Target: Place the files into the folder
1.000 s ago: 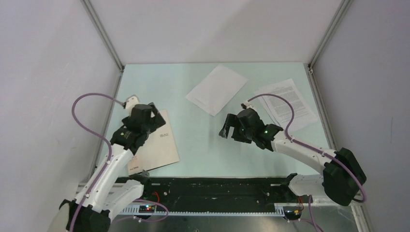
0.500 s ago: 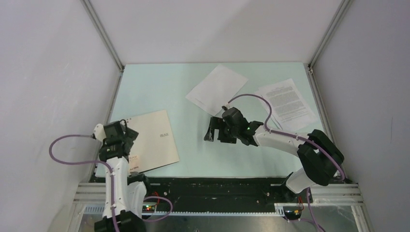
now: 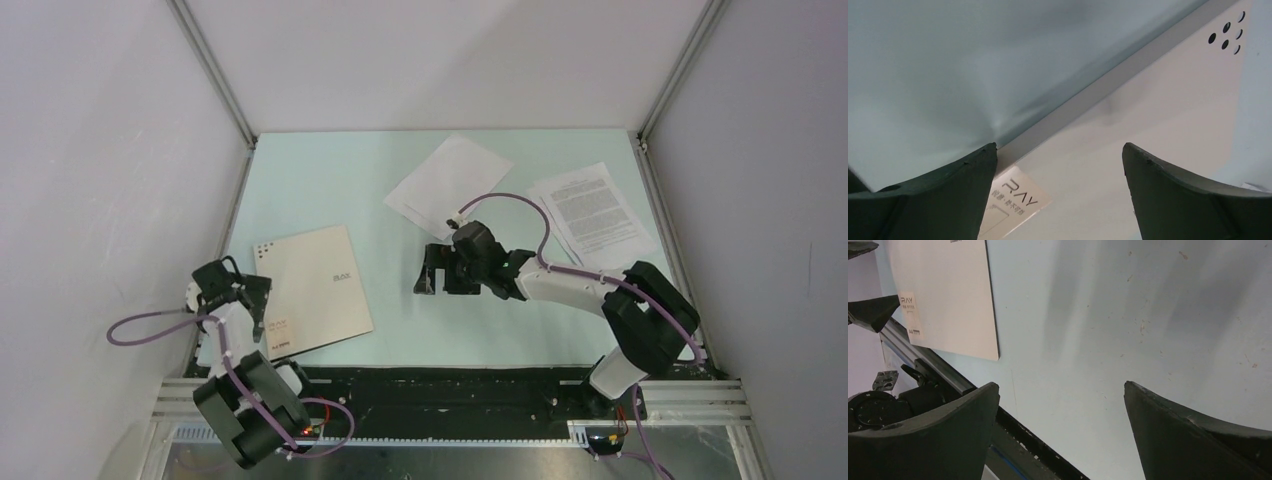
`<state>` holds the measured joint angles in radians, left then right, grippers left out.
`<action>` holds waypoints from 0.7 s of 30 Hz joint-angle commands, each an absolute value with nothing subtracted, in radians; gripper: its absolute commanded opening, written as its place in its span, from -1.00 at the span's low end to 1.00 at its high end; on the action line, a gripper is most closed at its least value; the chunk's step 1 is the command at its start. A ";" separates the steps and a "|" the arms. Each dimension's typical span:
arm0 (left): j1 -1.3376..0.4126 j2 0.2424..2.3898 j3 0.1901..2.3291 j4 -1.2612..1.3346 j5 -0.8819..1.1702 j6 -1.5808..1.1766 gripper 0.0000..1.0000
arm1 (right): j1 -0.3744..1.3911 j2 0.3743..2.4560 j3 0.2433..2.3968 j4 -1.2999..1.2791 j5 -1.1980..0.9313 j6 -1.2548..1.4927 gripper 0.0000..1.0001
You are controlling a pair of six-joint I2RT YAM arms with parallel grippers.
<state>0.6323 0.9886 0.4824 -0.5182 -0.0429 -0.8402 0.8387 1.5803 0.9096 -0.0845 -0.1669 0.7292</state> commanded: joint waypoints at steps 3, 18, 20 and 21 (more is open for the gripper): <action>0.619 1.117 0.493 -0.382 0.106 -0.842 0.96 | 0.832 1.619 0.945 0.032 -0.195 0.685 0.99; 0.238 1.392 0.666 -0.436 -0.101 -0.775 0.96 | 0.820 1.844 1.122 0.093 -0.190 0.663 1.00; 0.185 1.420 0.698 -0.450 -0.108 -0.755 0.96 | 0.822 1.864 1.128 0.102 -0.183 0.668 1.00; 0.167 1.440 0.709 -0.461 -0.109 -0.736 0.96 | 0.822 1.875 1.128 0.102 -0.174 0.667 1.00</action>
<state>0.2554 1.3697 0.6765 -0.3962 -0.0986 -0.7830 0.8242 1.8404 1.0908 0.0593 -0.1925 0.6731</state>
